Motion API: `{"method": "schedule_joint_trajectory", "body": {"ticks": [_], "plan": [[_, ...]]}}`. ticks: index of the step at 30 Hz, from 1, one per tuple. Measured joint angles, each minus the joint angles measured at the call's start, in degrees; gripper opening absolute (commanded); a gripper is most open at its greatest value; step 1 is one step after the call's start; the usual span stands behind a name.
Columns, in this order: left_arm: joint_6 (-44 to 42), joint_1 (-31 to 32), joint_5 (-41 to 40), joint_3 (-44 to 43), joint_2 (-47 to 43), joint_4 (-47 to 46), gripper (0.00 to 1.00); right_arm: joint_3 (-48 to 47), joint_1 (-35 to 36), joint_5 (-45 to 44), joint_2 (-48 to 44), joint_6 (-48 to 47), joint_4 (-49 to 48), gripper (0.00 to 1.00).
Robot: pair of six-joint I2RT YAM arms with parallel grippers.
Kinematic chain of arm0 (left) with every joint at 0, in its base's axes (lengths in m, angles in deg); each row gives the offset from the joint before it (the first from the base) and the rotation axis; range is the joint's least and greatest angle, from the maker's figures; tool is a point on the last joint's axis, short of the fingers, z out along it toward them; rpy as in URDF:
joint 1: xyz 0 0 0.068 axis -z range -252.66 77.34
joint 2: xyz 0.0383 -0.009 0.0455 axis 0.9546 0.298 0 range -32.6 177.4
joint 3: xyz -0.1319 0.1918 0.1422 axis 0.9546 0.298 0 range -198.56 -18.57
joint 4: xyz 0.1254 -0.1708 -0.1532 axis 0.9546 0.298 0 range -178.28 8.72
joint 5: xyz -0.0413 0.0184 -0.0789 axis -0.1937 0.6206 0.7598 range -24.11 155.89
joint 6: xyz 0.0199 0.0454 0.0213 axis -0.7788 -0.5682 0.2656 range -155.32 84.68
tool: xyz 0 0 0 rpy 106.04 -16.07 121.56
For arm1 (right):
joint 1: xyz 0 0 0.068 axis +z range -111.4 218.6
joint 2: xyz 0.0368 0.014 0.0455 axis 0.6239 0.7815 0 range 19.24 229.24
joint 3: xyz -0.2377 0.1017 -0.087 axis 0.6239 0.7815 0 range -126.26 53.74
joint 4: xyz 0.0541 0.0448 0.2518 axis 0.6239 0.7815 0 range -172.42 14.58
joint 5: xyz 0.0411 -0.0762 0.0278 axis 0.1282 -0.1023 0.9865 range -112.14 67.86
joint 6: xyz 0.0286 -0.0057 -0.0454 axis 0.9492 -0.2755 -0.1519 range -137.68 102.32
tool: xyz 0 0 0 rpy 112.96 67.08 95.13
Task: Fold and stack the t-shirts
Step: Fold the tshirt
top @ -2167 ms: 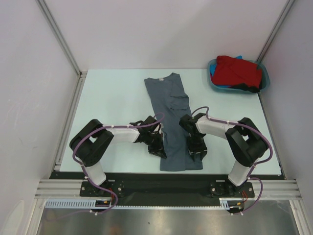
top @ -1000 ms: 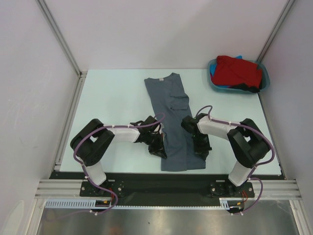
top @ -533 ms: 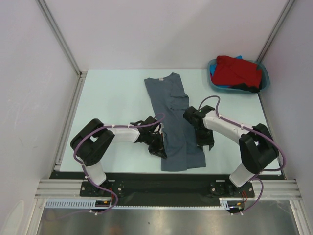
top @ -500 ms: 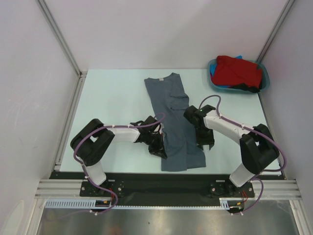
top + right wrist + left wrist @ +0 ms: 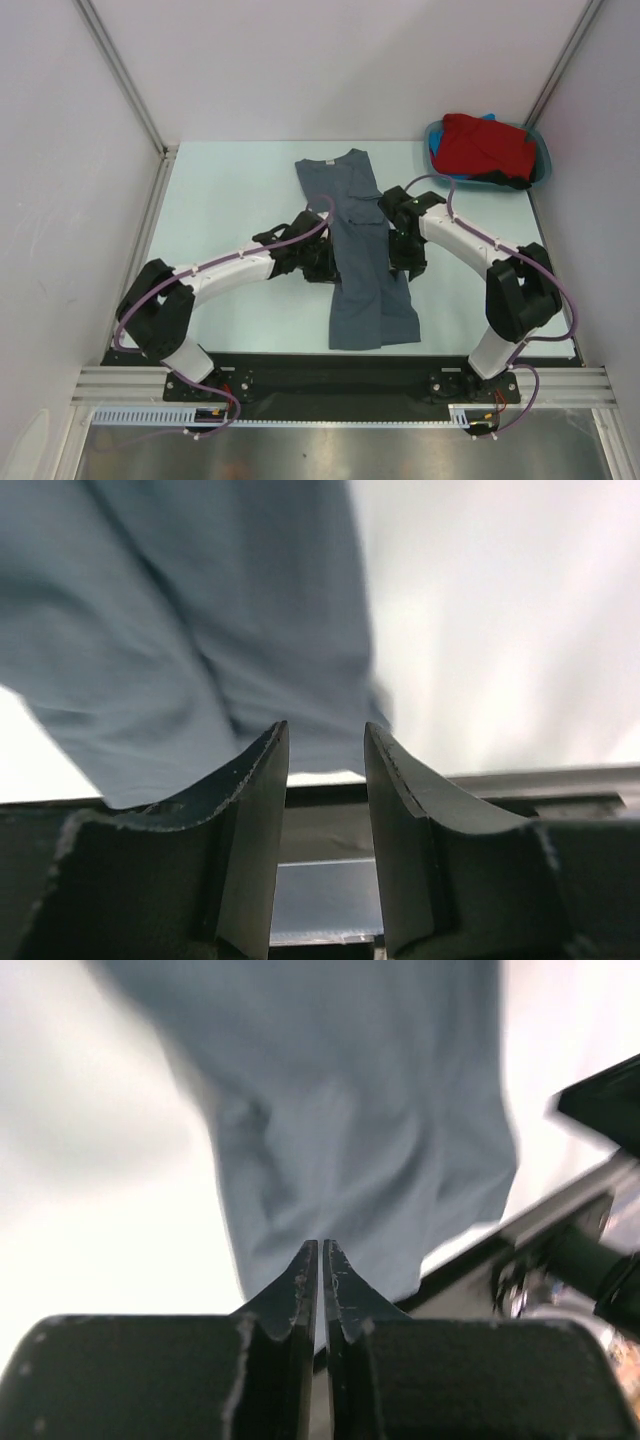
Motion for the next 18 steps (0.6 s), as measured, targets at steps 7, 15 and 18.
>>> {"method": "schedule_joint_trajectory", "body": {"ticks": [7, 15, 18], "plan": [[-0.83, 0.00, -5.62, -5.64, 2.23, 1.88, 0.05, -4.24, -0.96, 4.31, 3.61, -1.86, -1.68, 0.41], [-0.74, -0.09, -9.33, -4.98, 4.92, 4.04, 0.14, -4.59, -2.49, 6.71, 3.61, -2.21, -1.75, 0.41], [-1.38, -0.70, -9.99, -6.40, 7.02, 4.63, 0.15, -4.72, -2.78, 7.41, 3.61, -2.23, -1.73, 0.41]]}}
